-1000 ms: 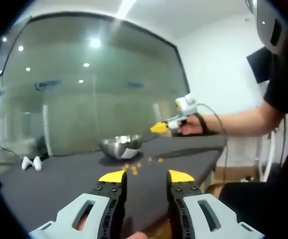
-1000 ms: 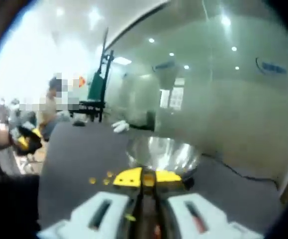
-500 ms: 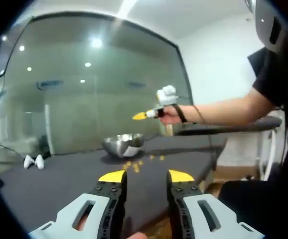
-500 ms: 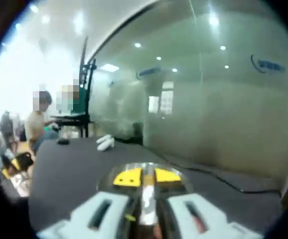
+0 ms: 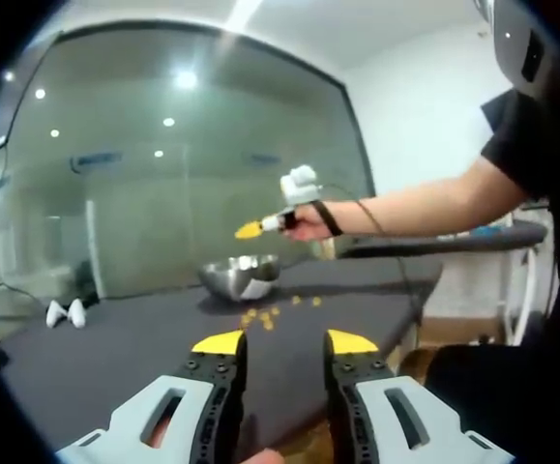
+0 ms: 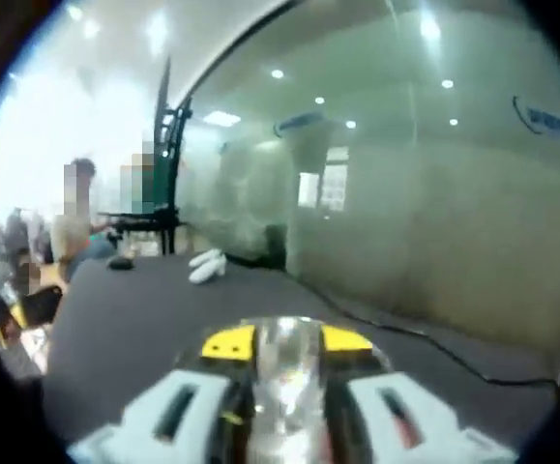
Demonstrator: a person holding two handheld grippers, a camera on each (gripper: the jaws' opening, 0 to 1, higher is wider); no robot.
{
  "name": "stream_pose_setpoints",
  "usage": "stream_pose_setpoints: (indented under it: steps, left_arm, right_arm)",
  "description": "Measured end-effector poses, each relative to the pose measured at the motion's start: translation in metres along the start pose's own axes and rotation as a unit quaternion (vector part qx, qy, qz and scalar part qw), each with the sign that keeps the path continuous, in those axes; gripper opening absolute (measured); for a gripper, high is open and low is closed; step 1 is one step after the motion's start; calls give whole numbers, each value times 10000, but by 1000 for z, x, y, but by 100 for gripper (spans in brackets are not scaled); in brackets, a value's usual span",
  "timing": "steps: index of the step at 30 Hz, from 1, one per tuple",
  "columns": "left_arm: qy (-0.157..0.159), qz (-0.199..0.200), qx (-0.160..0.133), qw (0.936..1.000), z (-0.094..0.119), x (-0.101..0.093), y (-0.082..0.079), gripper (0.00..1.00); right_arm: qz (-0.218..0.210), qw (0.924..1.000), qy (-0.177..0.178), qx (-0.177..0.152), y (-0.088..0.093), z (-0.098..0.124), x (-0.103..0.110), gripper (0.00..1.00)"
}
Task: Pick up the QQ candy scattered on the table and place it into the stainless steel bowl on the table
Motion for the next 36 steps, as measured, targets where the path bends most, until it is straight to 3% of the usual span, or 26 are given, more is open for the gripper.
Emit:
stream_pose_setpoints:
  steps: [1, 3, 7, 10, 18, 22, 26, 30, 36]
  left_arm:
    - [8, 7, -3, 10000, 0, 0, 0, 33]
    - [16, 15, -2, 10000, -1, 0, 0, 33]
    - [36, -16, -2, 10000, -3, -1, -2, 33]
    - [63, -34, -46, 10000, -4, -2, -3, 33]
    - [197, -36, 16, 9998, -7, -6, -1, 33]
    - [304, -113, -76, 9994, -12, -9, -9, 33]
    - [346, -134, -96, 9993, -15, -10, -9, 33]
    - [394, -129, -61, 9991, -16, -11, -6, 33]
    - [513, -137, -53, 9986, -20, -15, -7, 33]
  right_arm:
    - [50, 9998, 118, -139, -4, 1, -3, 19]
    - [-280, 9990, 57, -358, -13, 5, -5, 22]
    - [-287, 9988, 289, -281, -12, 12, -16, 23]
    - [-621, 9971, 301, -333, -7, 26, -19, 23]
    - [-605, 9963, 217, -576, 4, 84, -16, 23]
    - [-576, 9956, 130, -730, 9, 125, -10, 22]
    - [-425, 9961, -104, -771, 37, 165, 2, 21]
    - [-314, 9990, -123, -283, 87, 194, 13, 21]
    - [-573, 9982, -147, -128, 115, 224, 23, 22]
Point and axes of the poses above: the point that each gripper's makers call its tool centre point, and the gripper's own axes: z roughly backward along the fingers, x roughly to its left, y roughly out of its underside, the point moved 5 cm from there along z, roughly backward along the fingers, and after that the axes turned 14 degrees about y, right-handed, at the moved point
